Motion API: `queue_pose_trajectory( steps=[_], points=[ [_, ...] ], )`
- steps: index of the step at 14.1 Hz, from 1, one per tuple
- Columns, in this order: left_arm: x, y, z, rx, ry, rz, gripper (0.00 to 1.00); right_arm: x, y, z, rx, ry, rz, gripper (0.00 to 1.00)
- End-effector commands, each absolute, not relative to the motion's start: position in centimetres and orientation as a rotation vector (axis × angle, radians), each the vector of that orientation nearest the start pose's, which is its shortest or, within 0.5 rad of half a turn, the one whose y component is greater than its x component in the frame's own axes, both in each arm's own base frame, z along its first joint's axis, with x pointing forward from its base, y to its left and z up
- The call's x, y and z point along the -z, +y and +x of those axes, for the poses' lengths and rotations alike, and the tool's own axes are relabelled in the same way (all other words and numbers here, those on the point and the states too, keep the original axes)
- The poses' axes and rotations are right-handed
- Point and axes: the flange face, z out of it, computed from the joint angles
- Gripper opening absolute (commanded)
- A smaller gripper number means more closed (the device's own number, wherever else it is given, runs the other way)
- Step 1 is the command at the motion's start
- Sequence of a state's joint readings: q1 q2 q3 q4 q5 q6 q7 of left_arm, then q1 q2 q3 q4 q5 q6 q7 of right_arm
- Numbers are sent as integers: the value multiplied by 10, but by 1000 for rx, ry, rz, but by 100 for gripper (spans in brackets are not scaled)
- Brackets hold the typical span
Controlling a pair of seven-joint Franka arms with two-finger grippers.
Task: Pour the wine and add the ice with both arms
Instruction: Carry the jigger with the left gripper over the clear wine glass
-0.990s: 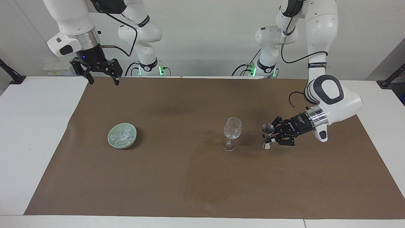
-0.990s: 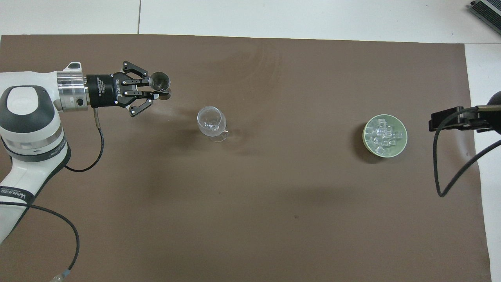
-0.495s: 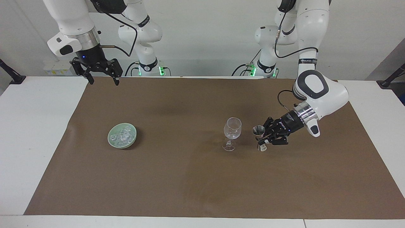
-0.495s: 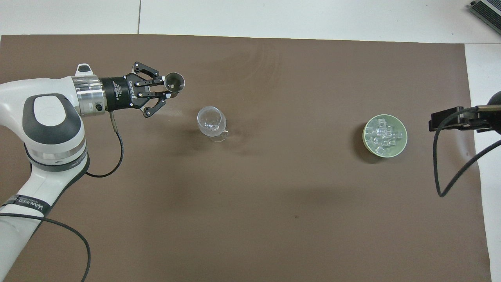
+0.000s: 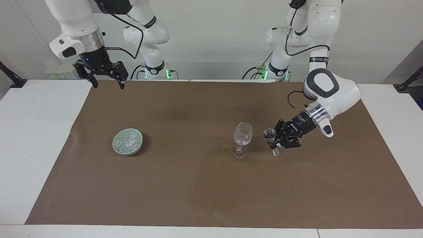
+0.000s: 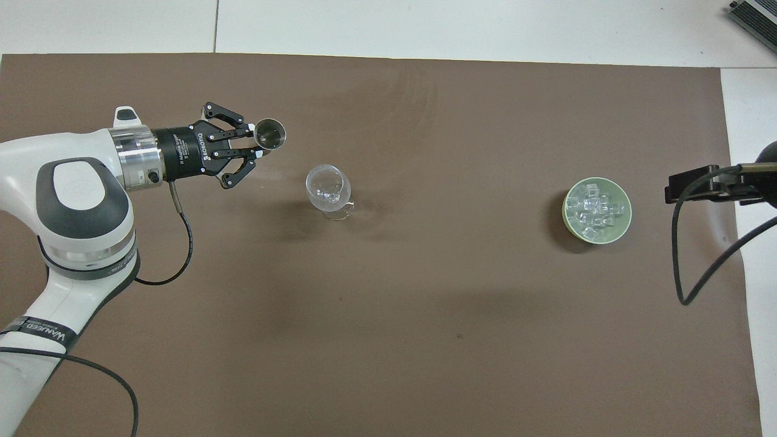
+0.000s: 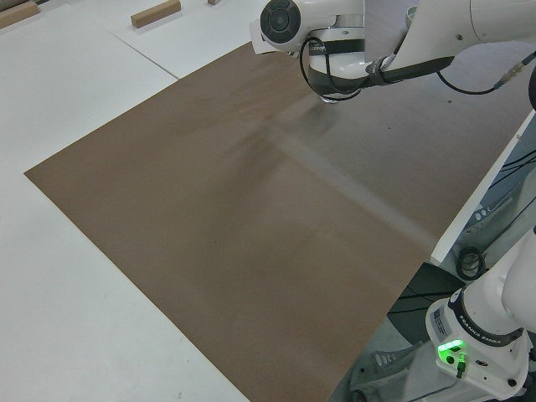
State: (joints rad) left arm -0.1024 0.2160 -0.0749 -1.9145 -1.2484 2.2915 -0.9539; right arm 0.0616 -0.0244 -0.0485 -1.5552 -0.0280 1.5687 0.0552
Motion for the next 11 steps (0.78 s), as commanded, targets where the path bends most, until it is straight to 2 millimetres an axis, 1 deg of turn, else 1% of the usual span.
queue_pose_trajectory(
  steps=[1, 4, 5, 7, 8, 9, 10, 11],
  points=[
    [-419, -132, 602, 436, 1571, 1526, 0, -646, 5, 540, 47, 88, -3158, 100],
    [-416, -139, 590, 375, 1590, 1538, 0, -646, 5, 540, 47, 88, -3158, 100],
    [-417, -139, 586, 362, 1594, 1537, 0, -646, 5, 540, 47, 88, -3158, 100],
    [-418, -147, 578, 359, 1591, 1548, 0, -646, 5, 540, 47, 88, -3158, 100],
    [-415, -147, 575, 347, 1601, 1548, 0, -646, 5, 540, 47, 88, -3158, 100],
    [-419, -152, 572, 335, 1595, 1553, 0, -646, 5, 540, 47, 88, -3158, 100],
    [-418, -153, 568, 333, 1597, 1556, 0, -646, 5, 540, 47, 88, -3158, 100],
    [-423, -153, 565, 322, 1596, 1552, 0, -646, 5, 540, 47, 88, -3158, 100]
  ],
)
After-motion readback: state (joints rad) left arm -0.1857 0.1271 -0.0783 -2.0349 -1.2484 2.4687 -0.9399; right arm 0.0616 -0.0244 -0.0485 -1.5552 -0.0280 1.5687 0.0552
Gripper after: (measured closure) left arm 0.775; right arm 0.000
